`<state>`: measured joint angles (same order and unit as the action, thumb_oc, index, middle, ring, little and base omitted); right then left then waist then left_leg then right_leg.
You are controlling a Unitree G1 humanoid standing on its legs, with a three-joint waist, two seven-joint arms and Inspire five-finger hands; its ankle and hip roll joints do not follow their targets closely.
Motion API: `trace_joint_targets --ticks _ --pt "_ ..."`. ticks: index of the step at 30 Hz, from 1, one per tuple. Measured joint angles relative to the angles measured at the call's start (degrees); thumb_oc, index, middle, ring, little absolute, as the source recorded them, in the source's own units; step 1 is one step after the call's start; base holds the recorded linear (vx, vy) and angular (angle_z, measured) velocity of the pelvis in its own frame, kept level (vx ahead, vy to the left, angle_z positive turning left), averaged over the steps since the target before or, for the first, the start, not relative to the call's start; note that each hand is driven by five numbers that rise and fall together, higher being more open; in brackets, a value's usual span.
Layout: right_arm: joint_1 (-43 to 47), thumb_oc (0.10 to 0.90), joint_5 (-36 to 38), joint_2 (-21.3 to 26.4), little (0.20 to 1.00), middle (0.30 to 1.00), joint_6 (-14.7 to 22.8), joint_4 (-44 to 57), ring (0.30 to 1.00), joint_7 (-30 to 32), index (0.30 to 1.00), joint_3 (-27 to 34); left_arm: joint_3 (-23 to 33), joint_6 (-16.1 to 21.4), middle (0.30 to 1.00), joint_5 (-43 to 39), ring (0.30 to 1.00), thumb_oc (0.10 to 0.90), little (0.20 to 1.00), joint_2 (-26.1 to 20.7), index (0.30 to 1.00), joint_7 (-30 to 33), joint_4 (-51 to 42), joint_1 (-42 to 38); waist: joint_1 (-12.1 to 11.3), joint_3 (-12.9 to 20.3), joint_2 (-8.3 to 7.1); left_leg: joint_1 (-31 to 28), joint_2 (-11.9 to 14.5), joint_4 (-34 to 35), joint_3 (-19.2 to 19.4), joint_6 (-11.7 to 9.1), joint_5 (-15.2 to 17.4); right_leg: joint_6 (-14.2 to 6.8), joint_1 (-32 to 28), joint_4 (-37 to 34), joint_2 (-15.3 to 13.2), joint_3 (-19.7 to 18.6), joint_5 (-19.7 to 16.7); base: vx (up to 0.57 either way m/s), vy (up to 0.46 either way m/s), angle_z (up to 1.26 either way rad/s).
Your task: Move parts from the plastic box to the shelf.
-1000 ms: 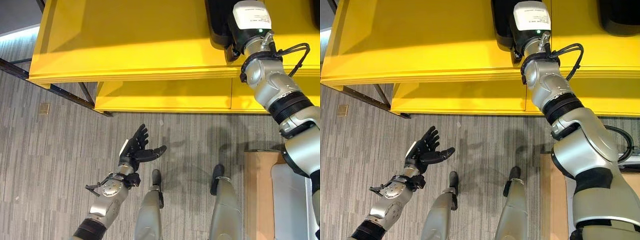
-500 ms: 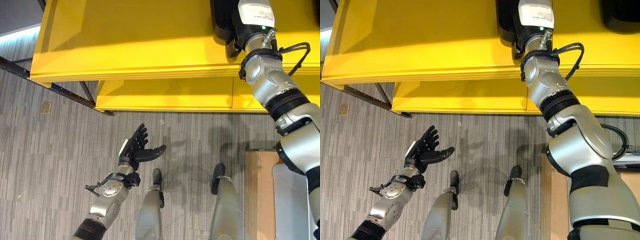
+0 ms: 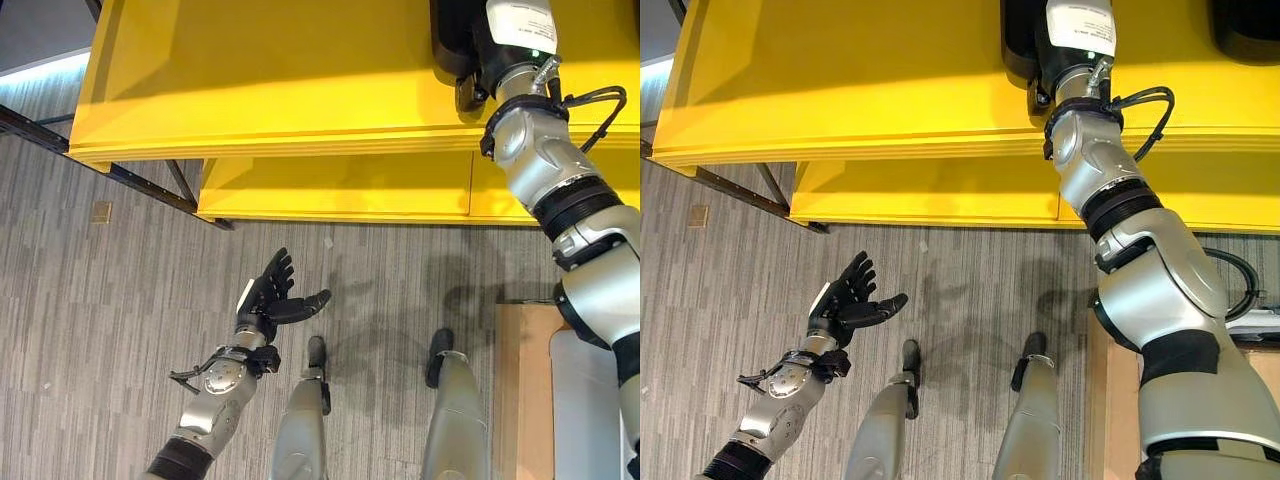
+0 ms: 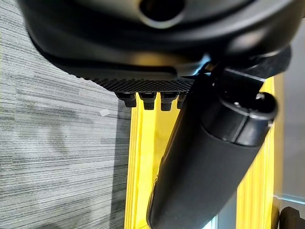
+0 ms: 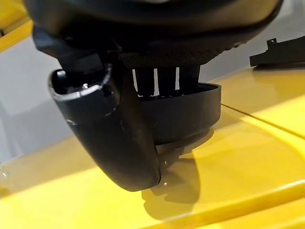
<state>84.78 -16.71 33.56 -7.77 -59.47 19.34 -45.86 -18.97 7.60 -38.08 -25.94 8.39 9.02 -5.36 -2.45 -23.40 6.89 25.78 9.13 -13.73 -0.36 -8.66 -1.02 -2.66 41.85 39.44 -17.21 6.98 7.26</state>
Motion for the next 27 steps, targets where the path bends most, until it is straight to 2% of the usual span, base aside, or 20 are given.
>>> trace_joint_targets --ticks 1,2,3,4,21,27 --pt "0.01 0.400 0.00 0.00 0.300 0.300 -0.02 0.00 0.300 0.00 0.300 -0.01 -0.02 0.00 1.000 0.00 1.000 0.900 1.000 0.00 1.000 0.00 0.00 -0.04 -0.03 0.00 0.01 0.01 0.00 -0.02 -0.01 -0.01 0.00 0.02 0.02 0.04 -0.01 0.00 0.01 0.00 0.000 0.00" --pt "0.01 0.649 -0.01 0.01 0.649 0.649 -0.03 -0.03 0.649 0.00 0.649 0.00 -0.02 0.00 1.000 0.00 1.000 0.900 1.000 0.00 1.000 0.00 0.00 -0.06 -0.11 -0.01 0.01 0.04 0.00 -0.02 -0.02 -0.09 -0.06 0.02 0.03 0.06 -0.01 0.01 0.01 0.00 0.000 0.00" --pt "0.06 0.796 -0.02 0.02 0.855 0.855 -0.03 -0.35 0.855 0.00 0.855 0.00 -0.02 0.00 1.000 0.00 1.000 0.900 1.000 0.00 1.000 0.01 0.00 -0.05 -0.17 -0.01 0.01 0.04 0.00 -0.03 -0.02 -0.13 -0.08 0.02 0.04 0.08 -0.03 0.01 0.01 0.00 0.000 0.00" --pt "0.10 0.900 -0.02 0.05 1.000 1.000 0.00 -0.63 1.000 0.00 1.000 0.00 -0.02 0.00 1.000 0.00 1.000 0.900 1.000 0.00 1.000 0.01 0.00 -0.05 -0.27 0.00 0.01 0.03 -0.01 -0.05 -0.02 -0.14 -0.09 0.02 0.03 0.07 -0.03 0.01 0.01 0.00 0.000 0.00" --pt "1.62 0.900 -0.98 0.16 1.000 1.000 -0.01 -1.44 1.000 -0.35 1.000 -0.72 -1.03 0.08 1.000 -0.02 1.000 0.900 1.000 0.00 1.000 -0.09 0.01 0.03 -0.63 0.00 0.01 0.11 0.10 -0.09 0.01 -0.18 -0.11 0.01 0.14 -0.04 0.12 0.00 0.01 0.00 0.000 0.00" --pt "1.78 0.900 -1.92 2.16 1.000 1.000 0.16 1.65 1.000 -2.76 1.000 -3.03 -1.02 0.35 1.000 -0.09 1.000 0.900 1.000 0.00 1.000 -0.28 0.01 0.09 -0.66 -0.02 -0.03 0.19 0.23 -0.18 0.04 -0.19 -0.11 0.02 0.15 -0.07 0.25 0.02 -0.01 0.00 0.000 0.00"
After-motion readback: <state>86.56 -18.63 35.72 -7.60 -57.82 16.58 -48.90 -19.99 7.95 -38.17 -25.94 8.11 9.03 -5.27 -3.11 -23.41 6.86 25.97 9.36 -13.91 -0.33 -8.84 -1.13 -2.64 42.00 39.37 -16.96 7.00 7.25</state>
